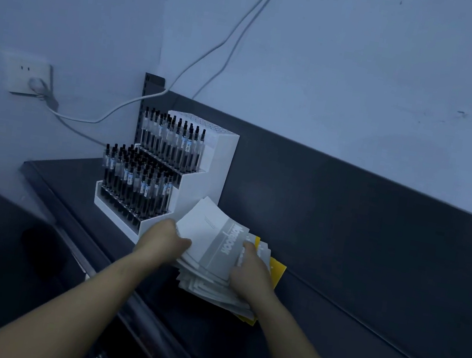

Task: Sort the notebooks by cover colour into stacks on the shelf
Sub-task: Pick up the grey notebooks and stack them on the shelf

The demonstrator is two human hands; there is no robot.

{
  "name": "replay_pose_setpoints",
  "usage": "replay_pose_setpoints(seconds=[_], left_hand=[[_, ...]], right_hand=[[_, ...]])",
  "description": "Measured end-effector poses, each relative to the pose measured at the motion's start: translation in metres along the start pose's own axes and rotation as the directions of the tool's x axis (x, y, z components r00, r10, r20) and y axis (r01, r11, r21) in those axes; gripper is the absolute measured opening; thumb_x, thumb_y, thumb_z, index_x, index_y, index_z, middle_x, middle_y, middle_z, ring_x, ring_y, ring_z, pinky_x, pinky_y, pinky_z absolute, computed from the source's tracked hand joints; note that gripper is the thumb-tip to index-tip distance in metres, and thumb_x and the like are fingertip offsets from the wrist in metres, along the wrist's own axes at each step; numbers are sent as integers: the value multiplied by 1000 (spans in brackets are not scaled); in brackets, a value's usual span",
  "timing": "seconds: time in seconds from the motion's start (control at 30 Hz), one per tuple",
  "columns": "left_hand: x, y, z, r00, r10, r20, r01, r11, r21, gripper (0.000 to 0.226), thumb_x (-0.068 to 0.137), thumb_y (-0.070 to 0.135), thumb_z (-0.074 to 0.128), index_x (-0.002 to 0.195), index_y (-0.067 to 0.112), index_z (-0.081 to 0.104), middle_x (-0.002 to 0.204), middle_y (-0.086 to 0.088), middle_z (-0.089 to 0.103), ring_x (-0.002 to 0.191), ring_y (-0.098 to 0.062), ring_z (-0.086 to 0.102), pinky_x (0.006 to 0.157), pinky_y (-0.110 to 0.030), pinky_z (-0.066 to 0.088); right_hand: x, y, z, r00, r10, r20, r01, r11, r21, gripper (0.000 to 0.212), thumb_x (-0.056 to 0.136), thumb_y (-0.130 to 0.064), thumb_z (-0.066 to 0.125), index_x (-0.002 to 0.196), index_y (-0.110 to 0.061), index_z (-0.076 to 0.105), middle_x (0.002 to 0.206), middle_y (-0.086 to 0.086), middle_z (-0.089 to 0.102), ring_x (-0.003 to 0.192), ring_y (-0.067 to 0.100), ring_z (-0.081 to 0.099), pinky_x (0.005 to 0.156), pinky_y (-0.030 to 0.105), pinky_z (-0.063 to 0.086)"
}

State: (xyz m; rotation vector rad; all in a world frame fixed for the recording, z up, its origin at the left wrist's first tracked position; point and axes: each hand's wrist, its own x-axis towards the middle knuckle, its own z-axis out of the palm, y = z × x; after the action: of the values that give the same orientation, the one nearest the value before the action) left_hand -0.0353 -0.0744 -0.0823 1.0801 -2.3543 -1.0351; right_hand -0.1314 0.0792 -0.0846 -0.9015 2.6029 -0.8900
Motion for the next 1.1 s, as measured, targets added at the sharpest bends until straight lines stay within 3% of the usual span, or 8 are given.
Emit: replay_pose_setpoints(seconds=[0.07, 0.23, 0.37, 0.53, 0.67, 0.83, 1.0, 1.1], left_hand=[[-2, -2, 1, 1000, 19, -9, -18, 999, 28, 30, 87, 26, 62, 110, 9, 58, 98, -5, 60, 85, -23, 57, 69, -29, 47], [-10, 1, 7, 993, 79, -82, -68, 989, 132, 25, 84, 29, 64, 101, 11, 61, 90, -1, 61, 81, -22, 56, 63, -27, 42], [-11, 5, 5, 991, 93, -93, -79, 987, 143, 23, 82, 25, 65, 99, 10, 62, 91, -4, 66, 82, -23, 61, 63, -29, 47], [-11, 4, 8, 999, 42, -26, -37, 987, 158, 23, 85, 25, 62, 97, 12, 48, 90, -4, 58, 81, -24, 55, 63, -28, 42], [-9, 5, 2, 1000, -9, -23, 11, 996, 84, 28, 85, 21, 62, 105, 11, 46, 91, -2, 54, 80, -22, 53, 61, -28, 42], [-7, 5, -3, 994, 27, -108, -16, 995, 101, 22, 86, 15, 56, 107, 8, 55, 98, -7, 63, 84, -26, 57, 68, -30, 46], [-3, 10, -4, 995, -9, -101, -16, 967, -253, 15, 90, 4, 48, 104, 8, 52, 98, -12, 59, 89, -32, 58, 76, -41, 54], [-9, 15, -4, 998, -51, -38, 22, 834, -551, 19, 91, -1, 45, 107, 8, 51, 90, -9, 56, 83, -31, 56, 62, -37, 49]], right_hand=[[1, 2, 1, 1000, 28, -6, -28, 998, -61, 47, 89, -9, 40, 135, -14, 36, 100, 8, 57, 98, 30, 58, 82, 40, 48], [0, 1, -2, 995, 103, -1, -103, 991, 82, 58, 82, -6, 40, 137, -24, 35, 80, -1, 53, 92, 30, 61, 78, 38, 51], [-3, -2, -1, 990, 141, -3, -139, 982, 124, 59, 81, -10, 42, 137, -26, 36, 94, 0, 55, 104, 29, 58, 95, 43, 47], [4, 8, 2, 985, 173, 25, -172, 937, 304, 68, 74, -16, 41, 139, -32, 33, 112, 2, 60, 105, 27, 57, 96, 49, 48], [-1, 0, -3, 990, 129, 64, -144, 903, 406, 61, 89, -1, 43, 144, -24, 30, 116, 7, 60, 106, 23, 57, 100, 41, 47], [-1, 1, -6, 991, 94, 93, -125, 888, 443, 55, 94, 0, 39, 143, -23, 31, 128, 11, 58, 106, 20, 53, 98, 34, 45], [-2, -1, -10, 994, 109, 28, -108, 860, 498, 33, 100, -18, 41, 133, -21, 45, 115, -6, 51, 99, 13, 49, 86, 28, 41], [-3, 0, -11, 987, 154, -36, -114, 849, 516, 37, 101, -37, 37, 127, -12, 47, 105, -6, 50, 98, 17, 53, 90, 35, 44]])
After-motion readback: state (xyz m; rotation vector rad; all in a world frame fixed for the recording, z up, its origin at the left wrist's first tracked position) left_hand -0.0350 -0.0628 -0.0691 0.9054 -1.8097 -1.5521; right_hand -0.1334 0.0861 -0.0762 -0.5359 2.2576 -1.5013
